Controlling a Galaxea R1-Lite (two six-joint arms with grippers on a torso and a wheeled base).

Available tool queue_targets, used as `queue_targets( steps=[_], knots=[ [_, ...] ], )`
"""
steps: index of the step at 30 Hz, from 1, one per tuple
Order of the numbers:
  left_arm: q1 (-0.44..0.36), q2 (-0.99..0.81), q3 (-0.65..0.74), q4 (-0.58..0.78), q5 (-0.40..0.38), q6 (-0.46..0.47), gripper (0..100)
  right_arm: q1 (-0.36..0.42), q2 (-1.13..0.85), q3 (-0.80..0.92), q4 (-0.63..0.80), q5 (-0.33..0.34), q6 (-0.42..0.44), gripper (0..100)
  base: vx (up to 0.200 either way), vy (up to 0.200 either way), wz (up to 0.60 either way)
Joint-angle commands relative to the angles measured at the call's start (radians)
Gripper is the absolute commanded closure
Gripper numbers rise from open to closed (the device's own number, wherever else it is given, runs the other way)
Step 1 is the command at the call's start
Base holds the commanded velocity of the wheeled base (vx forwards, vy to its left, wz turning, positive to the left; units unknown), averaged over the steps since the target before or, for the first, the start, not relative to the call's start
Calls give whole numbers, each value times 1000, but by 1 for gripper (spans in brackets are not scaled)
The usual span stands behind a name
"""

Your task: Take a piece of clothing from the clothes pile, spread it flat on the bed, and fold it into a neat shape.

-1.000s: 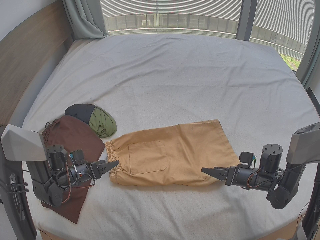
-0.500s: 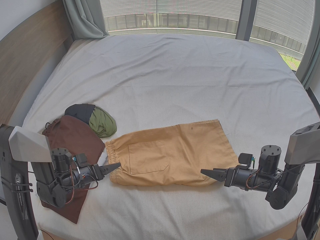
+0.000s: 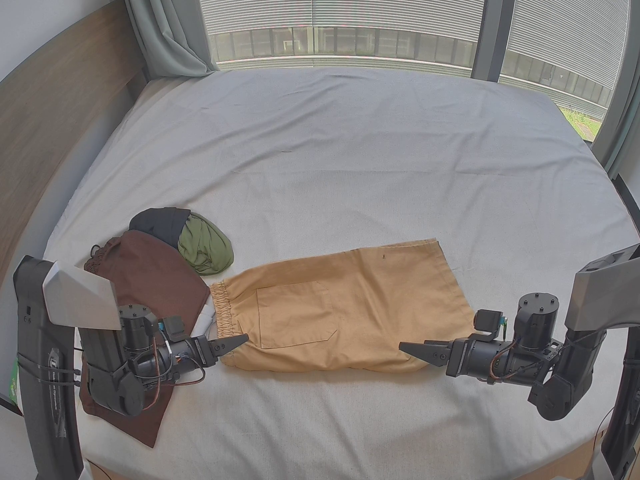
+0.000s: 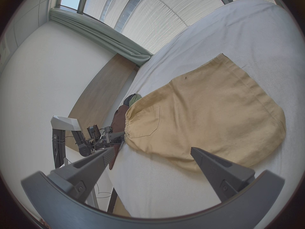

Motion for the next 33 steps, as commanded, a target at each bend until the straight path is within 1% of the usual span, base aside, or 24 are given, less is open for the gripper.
queue_targets(
  steps=[1,3,6,10,13,15,18,20,29,30,33],
  knots=[
    [-9,43,-26,0,0,-27,0,0,13,-2,-1,0,0,0,0,0,0],
    [-18,44,-33,0,3,-68,0,0,19,-2,-1,0,0,0,0,0,0],
    [-30,41,-65,0,25,-165,0,0,25,-8,-1,0,0,0,0,0,0],
    [-56,37,-102,0,94,-286,0,0,25,-8,-1,0,0,0,0,0,0],
    [-79,38,-130,-1,149,-339,0,-1,27,-8,-1,0,0,0,0,0,0],
    [-91,37,-144,-1,184,-358,0,-1,25,-8,-1,0,0,0,0,0,0],
    [-108,38,-148,-1,232,-361,0,-1,27,-8,-1,0,0,0,0,0,0],
    [-113,38,-148,0,249,-361,0,-1,27,-8,-1,0,0,0,0,0,0],
    [-113,37,-147,-1,259,-359,0,0,40,-8,-1,0,0,0,0,0,0],
    [-114,37,-145,-1,259,-359,100,-1,40,-8,-1,0,-1,0,0,0,0],
    [-113,35,-144,-1,258,-356,100,-3,40,-9,-1,0,-1,0,0,0,0]
  ],
)
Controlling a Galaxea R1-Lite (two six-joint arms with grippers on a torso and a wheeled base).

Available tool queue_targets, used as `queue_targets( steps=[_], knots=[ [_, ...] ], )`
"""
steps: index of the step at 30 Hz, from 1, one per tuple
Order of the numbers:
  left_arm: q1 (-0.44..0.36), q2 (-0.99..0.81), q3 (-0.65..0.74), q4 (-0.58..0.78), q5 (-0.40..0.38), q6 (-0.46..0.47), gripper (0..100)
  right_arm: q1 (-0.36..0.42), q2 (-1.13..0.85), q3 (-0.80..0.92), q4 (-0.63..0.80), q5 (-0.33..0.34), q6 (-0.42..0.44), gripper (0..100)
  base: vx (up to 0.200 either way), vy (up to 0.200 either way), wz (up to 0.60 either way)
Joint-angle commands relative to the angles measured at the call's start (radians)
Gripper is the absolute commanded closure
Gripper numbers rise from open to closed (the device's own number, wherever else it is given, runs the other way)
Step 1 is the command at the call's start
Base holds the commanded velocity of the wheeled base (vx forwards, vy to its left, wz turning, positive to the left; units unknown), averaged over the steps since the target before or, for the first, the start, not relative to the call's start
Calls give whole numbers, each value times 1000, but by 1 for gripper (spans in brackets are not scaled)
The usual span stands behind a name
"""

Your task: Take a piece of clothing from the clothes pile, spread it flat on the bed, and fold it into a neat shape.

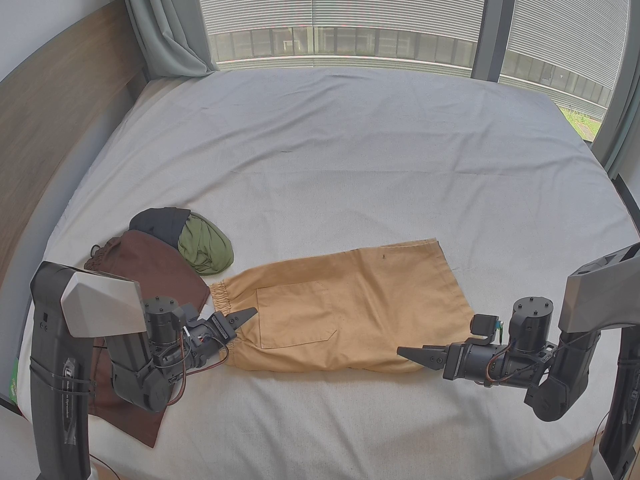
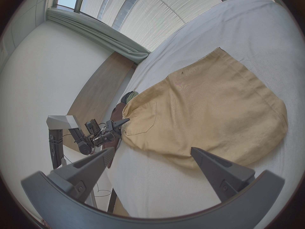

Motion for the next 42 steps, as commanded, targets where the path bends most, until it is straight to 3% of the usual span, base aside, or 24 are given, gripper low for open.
queue_targets(
  steps=[1,7,18,42],
  knots=[
    [1,-1,3,-3,-3,2,100,-1,3,-2,-1,0,-1,0,0,0,0],
    [4,-41,33,-3,-28,2,100,-3,4,-6,-1,0,-1,0,0,0,0],
    [28,-105,105,-1,-170,43,100,-12,31,-21,-2,0,-1,0,0,0,0],
    [37,-128,119,-3,-167,71,100,-9,23,-21,-2,-1,-3,0,0,0,0]
  ],
)
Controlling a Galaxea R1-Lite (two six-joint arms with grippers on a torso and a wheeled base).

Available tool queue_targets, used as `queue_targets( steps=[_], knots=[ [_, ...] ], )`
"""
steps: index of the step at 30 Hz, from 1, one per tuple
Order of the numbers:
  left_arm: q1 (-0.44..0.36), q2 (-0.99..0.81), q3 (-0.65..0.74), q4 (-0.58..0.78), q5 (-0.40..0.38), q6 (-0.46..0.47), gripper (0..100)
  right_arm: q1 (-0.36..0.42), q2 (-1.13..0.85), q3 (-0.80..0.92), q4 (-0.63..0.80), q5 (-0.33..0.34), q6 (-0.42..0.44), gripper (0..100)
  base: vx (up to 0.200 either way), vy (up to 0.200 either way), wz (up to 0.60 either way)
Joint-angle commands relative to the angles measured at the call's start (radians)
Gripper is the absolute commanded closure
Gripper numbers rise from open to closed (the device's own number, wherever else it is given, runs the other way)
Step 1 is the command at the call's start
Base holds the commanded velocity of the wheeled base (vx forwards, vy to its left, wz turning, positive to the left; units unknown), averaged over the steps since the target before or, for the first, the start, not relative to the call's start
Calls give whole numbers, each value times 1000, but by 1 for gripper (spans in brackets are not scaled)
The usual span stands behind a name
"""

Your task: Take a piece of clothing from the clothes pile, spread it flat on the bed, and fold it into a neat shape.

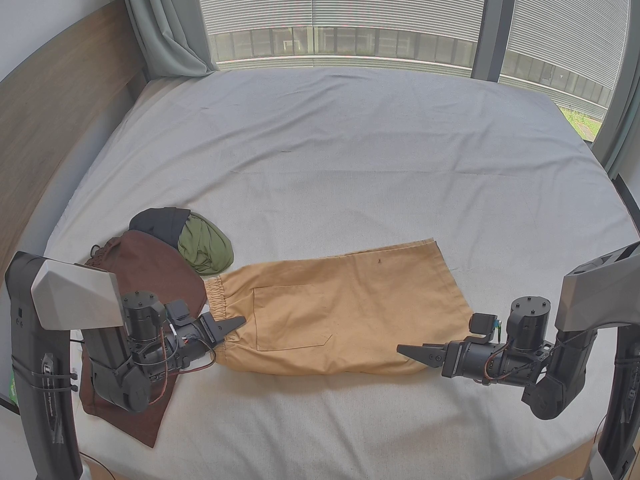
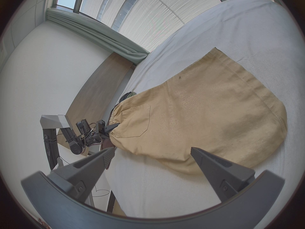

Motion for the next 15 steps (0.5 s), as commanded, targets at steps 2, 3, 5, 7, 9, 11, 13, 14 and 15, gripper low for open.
queue_targets(
  steps=[2,3,5,7,9,11,13,14,15],
  knots=[
    [0,-23,9,-1,-3,-1,100,1,-1,0,0,1,0,0,0,0,0],
    [1,-23,10,-1,-3,-1,100,3,-1,0,0,1,0,0,0,0,0],
    [1,-24,10,-1,-3,-1,100,3,1,0,0,1,0,0,0,0,0],
    [1,-26,12,-1,-3,-1,100,3,1,0,0,1,0,0,0,0,0],
    [1,-27,18,-1,-4,1,100,3,1,0,0,1,0,0,0,0,0],
    [0,-38,32,-1,-9,2,100,1,3,0,0,-1,-11,0,0,0,0],
    [1,-47,33,-1,-24,7,100,0,6,0,0,-1,-17,0,0,0,0],
    [1,-49,33,-1,-27,7,100,0,7,0,0,-1,-18,0,0,0,0],
    [3,-52,36,-1,-35,8,100,0,7,0,0,-1,-20,0,0,0,0]
  ],
)
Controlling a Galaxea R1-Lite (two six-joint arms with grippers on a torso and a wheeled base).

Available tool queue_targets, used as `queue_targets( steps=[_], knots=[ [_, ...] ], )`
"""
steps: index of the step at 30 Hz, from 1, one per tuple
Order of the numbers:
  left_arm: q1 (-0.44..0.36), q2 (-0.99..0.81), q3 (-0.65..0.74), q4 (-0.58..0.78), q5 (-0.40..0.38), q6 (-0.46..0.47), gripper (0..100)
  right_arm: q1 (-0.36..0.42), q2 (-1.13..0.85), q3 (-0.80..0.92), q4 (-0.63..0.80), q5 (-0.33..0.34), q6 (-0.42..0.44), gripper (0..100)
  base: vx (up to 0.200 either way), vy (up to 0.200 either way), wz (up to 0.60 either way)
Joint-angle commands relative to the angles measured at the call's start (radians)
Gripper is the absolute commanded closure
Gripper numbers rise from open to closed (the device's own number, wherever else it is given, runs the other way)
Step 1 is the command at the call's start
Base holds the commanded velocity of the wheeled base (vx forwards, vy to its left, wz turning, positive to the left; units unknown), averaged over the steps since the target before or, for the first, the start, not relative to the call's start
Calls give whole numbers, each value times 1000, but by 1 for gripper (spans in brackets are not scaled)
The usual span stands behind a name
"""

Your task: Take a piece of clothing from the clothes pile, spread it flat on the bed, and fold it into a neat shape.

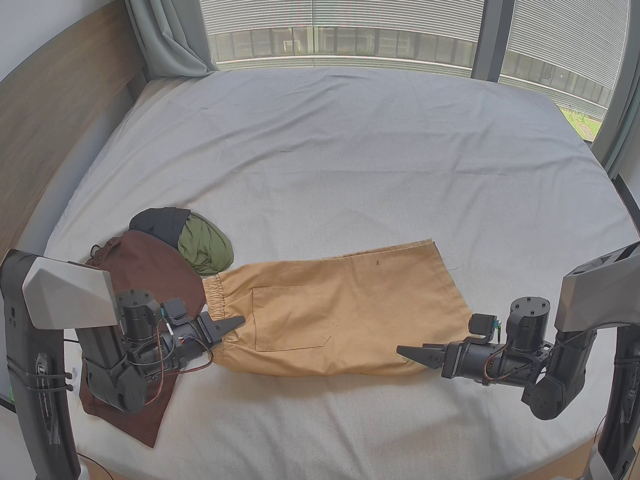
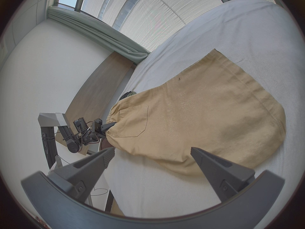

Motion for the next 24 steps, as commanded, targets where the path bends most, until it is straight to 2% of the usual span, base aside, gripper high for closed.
queue_targets(
  steps=[1,6,14,24],
  knots=[
    [12,-27,17,-1,-13,3,100,-1,2,0,-1,1,-3,0,0,0,0],
    [19,-67,37,1,-24,12,100,2,-3,1,-1,1,-3,0,0,0,0],
    [61,-82,57,1,-56,89,100,4,-22,3,-1,-3,-3,0,0,0,0],
    [113,-90,91,1,-67,106,100,4,-26,3,-1,-3,-3,0,0,0,0]
  ],
)
